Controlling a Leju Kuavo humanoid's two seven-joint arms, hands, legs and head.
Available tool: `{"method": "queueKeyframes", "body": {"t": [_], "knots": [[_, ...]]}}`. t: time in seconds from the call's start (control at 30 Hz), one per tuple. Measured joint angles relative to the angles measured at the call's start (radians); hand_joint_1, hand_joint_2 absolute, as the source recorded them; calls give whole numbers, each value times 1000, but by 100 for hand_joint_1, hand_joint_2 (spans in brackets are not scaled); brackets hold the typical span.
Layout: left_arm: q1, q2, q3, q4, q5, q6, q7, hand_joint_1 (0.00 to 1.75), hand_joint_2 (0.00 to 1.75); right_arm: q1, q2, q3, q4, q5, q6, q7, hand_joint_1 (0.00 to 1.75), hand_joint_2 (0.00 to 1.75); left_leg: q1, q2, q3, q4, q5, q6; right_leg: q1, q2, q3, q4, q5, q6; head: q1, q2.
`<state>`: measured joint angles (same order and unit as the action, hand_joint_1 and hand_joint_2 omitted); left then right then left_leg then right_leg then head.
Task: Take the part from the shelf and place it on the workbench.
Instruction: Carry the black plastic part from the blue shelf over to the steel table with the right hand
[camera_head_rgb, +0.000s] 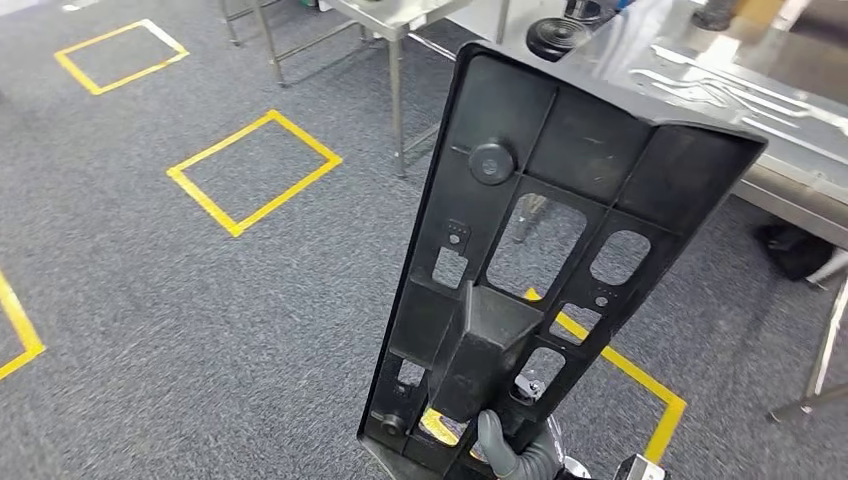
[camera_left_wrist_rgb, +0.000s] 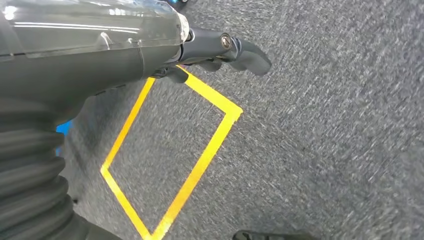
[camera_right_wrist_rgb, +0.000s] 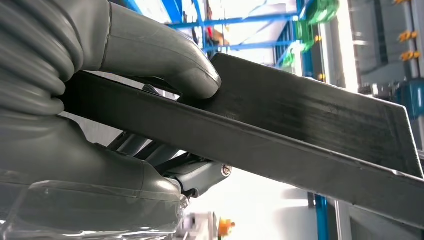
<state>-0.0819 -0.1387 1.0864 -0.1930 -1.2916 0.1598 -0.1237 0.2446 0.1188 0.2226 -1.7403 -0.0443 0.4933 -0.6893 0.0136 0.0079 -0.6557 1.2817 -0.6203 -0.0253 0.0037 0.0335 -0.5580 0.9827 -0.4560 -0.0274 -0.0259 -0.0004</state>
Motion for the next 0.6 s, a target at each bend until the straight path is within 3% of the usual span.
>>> {"method": "queueKeyframes", "body": {"t": [0.03,0.1,0.17,0.23,0.3,0.37,0.43,0.5,0.53,0.57,0.6], "knots": [[1,0,0,0,0,-1,0,0,175,1,-2,0,0,12,-10,0,175,175,1,-1,-5,-1,18,-2,-1,16,0,4,-2,2,0,0],[1,0,0,0,0,-3,-5,0,175,4,-6,-1,-3,57,-46,2,175,175,6,-17,34,-110,94,-5,-5,45,0,17,-11,9,0,0],[1,-1,0,0,1,-6,-14,0,175,8,-15,-4,-13,121,-96,4,175,175,13,-68,80,-219,135,-3,-7,70,-7,35,-21,21,0,0],[2,-2,0,1,2,-7,-21,0,175,12,-28,-14,-27,186,-142,8,175,175,13,-94,92,-244,129,7,-8,92,-19,44,-23,34,0,0],[1,-4,0,1,1,-8,-25,0,175,17,-44,-28,-42,229,-171,15,175,175,12,-71,94,-249,131,22,-11,102,-25,45,-22,46,0,0],[-2,-5,0,1,-2,-9,-28,0,175,18,-61,-44,-55,250,-189,22,175,175,13,-46,97,-255,133,35,-9,54,-47,88,-47,55,1,0],[-1,-5,0,1,-6,-12,-29,0,175,17,-73,-54,-64,265,-204,29,175,175,9,-19,98,-256,131,45,-8,-9,-107,206,-106,62,1,0],[1,-5,-1,1,-11,-16,-30,0,175,21,-82,-63,-68,276,-218,35,175,175,6,10,99,-256,127,47,-10,-26,-165,314,-141,65,1,0],[1,-6,-2,1,-13,-16,-29,0,175,24,-86,-68,-71,280,-223,38,175,175,5,24,100,-256,125,47,-10,-28,-170,322,-131,64,1,0],[0,-6,-3,1,-16,-17,-29,0,175,28,-90,-73,-75,284,-228,40,175,175,4,36,103,-256,122,47,-10,-32,-153,287,-105,62,1,0],[-1,-7,-3,1,-17,-17,-29,0,175,32,-93,-78,-82,287,-232,42,175,175,3,47,108,-256,119,46,-7,-42,-118,220,-68,56,1,0]]}}
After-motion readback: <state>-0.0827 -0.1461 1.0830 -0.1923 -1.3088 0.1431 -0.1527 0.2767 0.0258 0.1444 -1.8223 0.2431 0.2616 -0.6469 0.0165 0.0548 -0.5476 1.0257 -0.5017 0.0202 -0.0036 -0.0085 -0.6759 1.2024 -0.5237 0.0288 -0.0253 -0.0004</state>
